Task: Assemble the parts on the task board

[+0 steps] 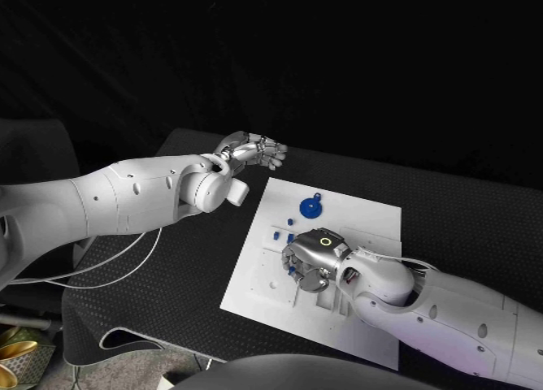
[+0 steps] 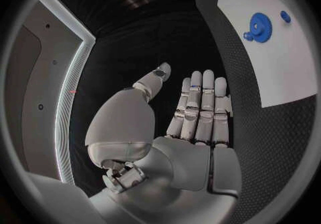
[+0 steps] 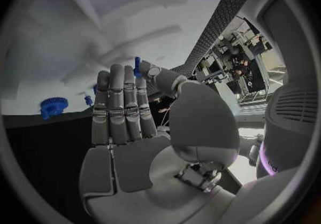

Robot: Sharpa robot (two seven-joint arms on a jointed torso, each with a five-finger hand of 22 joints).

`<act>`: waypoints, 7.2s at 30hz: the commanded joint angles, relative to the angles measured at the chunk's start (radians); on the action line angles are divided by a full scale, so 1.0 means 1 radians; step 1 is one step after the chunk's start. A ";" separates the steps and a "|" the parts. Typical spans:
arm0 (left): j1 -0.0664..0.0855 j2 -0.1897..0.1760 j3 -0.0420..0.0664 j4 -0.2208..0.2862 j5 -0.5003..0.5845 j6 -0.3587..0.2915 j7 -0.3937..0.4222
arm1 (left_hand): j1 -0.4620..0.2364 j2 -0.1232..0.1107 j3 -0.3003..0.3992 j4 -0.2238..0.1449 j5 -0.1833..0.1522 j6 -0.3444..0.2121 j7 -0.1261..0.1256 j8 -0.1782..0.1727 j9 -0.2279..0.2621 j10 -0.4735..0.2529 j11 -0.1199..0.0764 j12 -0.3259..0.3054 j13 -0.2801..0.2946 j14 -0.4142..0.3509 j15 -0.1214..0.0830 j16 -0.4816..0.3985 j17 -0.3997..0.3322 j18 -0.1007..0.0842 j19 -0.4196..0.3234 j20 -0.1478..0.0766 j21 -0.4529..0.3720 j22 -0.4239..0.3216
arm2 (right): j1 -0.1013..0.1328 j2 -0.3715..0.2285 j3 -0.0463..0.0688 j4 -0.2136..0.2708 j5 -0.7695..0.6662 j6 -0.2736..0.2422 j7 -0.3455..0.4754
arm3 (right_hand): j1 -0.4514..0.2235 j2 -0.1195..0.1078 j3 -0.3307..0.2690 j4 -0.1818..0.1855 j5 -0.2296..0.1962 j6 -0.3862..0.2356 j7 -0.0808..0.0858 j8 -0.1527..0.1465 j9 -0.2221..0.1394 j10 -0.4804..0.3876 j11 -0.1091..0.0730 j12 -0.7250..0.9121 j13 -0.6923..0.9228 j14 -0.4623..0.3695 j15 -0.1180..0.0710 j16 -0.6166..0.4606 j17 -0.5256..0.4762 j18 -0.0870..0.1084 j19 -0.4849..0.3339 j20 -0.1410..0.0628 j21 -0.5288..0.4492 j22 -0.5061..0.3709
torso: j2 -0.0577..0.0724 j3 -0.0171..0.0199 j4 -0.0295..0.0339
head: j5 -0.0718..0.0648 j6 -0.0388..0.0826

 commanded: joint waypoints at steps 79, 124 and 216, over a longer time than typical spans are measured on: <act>0.005 0.000 0.001 0.006 0.004 0.007 0.000 | 0.008 -0.007 0.005 0.001 0.001 -0.006 0.002 0.009 -0.005 -0.008 0.002 -0.003 -0.006 -0.005 0.006 -0.016 0.010 0.010 0.002 0.009 -0.013 0.001 | -0.005 0.018 -0.004 -0.010 -0.039 0.051 -0.026 | -0.002 0.008 0.003 -0.009 0.002 0.007 0.000 0.004 0.004 0.010 0.000 -0.010 0.006 0.010 -0.003 -0.011 0.008 0.014 0.007 -0.002 0.004 0.017 | -0.001 -0.0013 -0.0002 | 0.001 -0.010; 0.007 0.000 0.001 0.007 0.003 0.012 -0.015 | 0.008 -0.007 0.006 0.005 0.001 -0.007 0.003 0.011 -0.008 -0.010 0.005 -0.003 -0.010 -0.006 0.008 -0.024 0.018 0.012 0.005 0.010 -0.018 0.001 | -0.004 0.010 -0.010 -0.021 0.001 0.015 -0.048 | -0.084 -0.071 -0.096 -0.009 0.100 -0.113 0.054 -0.070 -0.024 -0.124 0.064 -0.090 -0.036 -0.091 0.058 -0.130 -0.013 0.003 -0.129 0.038 -0.047 0.019 | -0.001 -0.0008 0.0011 | -0.003 -0.011; 0.006 0.002 -0.001 -0.022 0.002 0.004 0.011 | 0.009 -0.002 0.005 0.008 0.003 -0.008 0.003 0.017 -0.013 -0.007 0.004 -0.001 -0.016 0.000 0.007 -0.035 0.034 0.014 0.012 0.010 -0.023 0.005 | 0.074 -0.245 0.024 0.040 0.146 0.095 0.021 | -0.035 0.008 -0.062 0.092 -0.005 -0.102 0.040 -0.015 -0.017 -0.076 0.032 0.016 -0.102 0.025 0.005 -0.082 0.057 0.014 -0.016 -0.001 0.034 0.019 | -0.005 0.0003 -0.0133 | -0.078 0.039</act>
